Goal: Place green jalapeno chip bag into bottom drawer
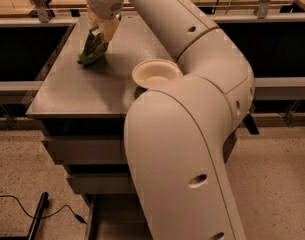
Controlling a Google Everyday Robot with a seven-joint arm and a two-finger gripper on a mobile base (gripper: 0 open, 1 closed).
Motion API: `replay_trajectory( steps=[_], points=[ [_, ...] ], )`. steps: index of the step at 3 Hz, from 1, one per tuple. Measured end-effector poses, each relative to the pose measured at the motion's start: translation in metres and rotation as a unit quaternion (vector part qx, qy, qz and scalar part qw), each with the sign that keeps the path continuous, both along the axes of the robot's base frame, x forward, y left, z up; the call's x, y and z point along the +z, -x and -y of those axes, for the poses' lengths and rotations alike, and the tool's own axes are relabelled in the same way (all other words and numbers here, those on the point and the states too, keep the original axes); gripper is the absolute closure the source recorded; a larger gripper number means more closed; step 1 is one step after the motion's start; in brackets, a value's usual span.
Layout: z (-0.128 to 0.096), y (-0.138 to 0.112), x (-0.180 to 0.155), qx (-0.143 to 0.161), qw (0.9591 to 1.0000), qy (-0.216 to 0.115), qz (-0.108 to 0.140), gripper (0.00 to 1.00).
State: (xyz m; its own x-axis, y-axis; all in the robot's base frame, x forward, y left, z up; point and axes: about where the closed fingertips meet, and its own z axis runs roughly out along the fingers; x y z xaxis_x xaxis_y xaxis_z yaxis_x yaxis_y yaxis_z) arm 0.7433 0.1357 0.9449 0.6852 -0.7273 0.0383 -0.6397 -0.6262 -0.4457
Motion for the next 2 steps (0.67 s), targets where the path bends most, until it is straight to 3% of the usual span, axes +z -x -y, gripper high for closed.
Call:
replay_trajectory(
  steps=[1, 2],
  points=[
    [-0.006, 0.017, 0.007, 0.009, 0.9997, -0.023, -0.004, 0.88],
    [0.000, 0.045, 0.021, 0.000, 0.9977, -0.063, -0.027, 1.00]
  ],
)
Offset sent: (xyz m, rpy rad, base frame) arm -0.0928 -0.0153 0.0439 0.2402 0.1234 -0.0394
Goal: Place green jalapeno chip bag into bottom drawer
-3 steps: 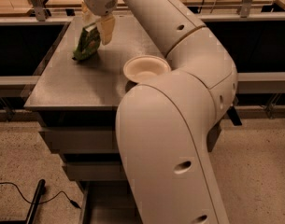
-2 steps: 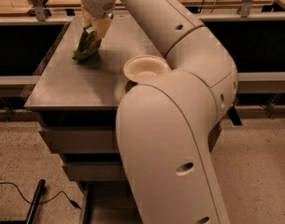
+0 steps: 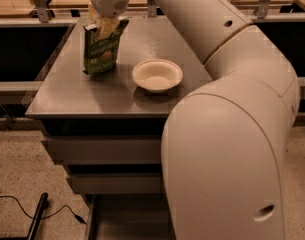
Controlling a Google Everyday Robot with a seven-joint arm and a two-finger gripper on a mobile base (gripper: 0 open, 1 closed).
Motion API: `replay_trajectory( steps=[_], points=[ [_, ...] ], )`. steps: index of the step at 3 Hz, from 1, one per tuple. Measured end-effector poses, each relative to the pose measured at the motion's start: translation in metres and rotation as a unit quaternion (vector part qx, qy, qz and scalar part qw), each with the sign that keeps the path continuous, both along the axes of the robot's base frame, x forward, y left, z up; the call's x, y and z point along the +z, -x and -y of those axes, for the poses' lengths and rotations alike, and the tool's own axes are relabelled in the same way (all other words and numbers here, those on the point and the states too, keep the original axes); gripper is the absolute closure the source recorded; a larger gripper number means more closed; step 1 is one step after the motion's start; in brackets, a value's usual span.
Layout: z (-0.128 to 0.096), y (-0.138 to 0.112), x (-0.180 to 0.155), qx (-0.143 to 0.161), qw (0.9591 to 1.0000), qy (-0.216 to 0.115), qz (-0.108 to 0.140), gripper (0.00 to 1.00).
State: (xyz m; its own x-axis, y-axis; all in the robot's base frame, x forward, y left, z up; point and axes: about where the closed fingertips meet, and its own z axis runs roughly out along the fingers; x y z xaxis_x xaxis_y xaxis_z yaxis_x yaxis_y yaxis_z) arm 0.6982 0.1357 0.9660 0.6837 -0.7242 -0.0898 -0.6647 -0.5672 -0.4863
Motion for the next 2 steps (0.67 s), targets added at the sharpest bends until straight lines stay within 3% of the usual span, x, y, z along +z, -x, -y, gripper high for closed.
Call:
replay_trajectory(
  steps=[1, 2],
  points=[
    [0.017, 0.052, 0.033, 0.004, 0.9988, -0.045, -0.018, 1.00],
    [0.037, 0.133, 0.071, 0.038, 0.9953, -0.088, -0.018, 1.00]
  ],
)
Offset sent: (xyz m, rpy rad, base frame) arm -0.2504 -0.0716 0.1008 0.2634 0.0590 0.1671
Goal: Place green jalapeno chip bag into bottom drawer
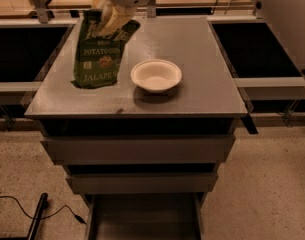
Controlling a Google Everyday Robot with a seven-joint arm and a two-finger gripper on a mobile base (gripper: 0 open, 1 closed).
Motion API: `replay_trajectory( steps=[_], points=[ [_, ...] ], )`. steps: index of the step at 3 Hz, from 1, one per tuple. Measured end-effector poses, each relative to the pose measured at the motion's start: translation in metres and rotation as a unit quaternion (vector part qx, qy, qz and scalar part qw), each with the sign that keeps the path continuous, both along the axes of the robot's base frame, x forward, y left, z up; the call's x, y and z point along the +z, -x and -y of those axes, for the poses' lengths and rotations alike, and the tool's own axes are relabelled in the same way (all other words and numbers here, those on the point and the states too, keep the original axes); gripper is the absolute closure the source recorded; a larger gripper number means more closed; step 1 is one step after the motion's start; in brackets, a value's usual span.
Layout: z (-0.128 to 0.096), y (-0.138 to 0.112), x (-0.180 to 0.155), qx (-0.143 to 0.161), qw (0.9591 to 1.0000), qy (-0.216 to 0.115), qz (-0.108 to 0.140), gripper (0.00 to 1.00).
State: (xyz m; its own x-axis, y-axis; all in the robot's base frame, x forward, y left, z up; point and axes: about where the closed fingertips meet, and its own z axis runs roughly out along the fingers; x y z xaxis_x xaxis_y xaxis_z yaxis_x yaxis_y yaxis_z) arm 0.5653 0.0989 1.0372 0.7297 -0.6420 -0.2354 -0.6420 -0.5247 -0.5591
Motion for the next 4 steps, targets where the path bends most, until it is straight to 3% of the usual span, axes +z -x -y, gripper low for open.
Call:
replay_trajectory(
  steps=[1, 2, 3, 4],
  points=[
    [0.011, 0.070, -0.017, 0.063, 0.9971, -0.024, -0.036, 1.00],
    [0.024, 0.117, -0.092, 0.060, 0.9921, 0.000, -0.110, 1.00],
    [0.024, 0.116, -0.089, 0.060, 0.9923, -0.002, -0.108, 1.00],
    [0.034, 0.125, -0.110, 0.007, 0.9917, -0.009, -0.128, 1.00]
  ],
)
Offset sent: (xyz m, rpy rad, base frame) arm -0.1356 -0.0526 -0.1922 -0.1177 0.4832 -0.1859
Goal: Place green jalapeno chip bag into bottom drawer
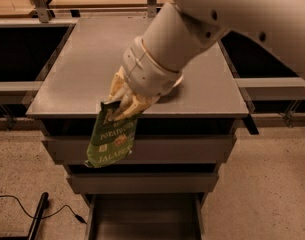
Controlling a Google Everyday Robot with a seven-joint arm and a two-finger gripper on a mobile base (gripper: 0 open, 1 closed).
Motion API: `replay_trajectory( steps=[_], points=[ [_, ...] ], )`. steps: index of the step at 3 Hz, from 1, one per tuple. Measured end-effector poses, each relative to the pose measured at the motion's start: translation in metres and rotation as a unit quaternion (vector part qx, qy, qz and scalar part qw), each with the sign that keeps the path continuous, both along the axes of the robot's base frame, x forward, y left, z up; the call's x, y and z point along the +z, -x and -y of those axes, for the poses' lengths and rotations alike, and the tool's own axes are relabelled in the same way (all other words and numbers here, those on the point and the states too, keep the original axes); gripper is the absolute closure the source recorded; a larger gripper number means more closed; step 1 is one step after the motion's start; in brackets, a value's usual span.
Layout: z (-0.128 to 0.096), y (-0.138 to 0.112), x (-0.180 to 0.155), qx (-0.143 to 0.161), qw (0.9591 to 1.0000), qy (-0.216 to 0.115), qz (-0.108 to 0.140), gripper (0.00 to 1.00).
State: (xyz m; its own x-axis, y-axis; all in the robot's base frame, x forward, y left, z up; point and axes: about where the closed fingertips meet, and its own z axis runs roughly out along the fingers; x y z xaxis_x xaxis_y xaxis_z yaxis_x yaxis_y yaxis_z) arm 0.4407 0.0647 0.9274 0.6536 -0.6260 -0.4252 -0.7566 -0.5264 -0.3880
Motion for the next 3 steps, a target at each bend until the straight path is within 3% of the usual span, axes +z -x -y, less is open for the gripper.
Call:
replay_trajectory(
  steps=[1, 3],
  points=[
    [0.038, 0.027, -0.024, -0.189, 0.9820, -0.002, -0.009, 1.00],
    [0.042, 0.024, -0.043, -0.214, 0.9762, -0.008, -0.031, 1.00]
  ],
)
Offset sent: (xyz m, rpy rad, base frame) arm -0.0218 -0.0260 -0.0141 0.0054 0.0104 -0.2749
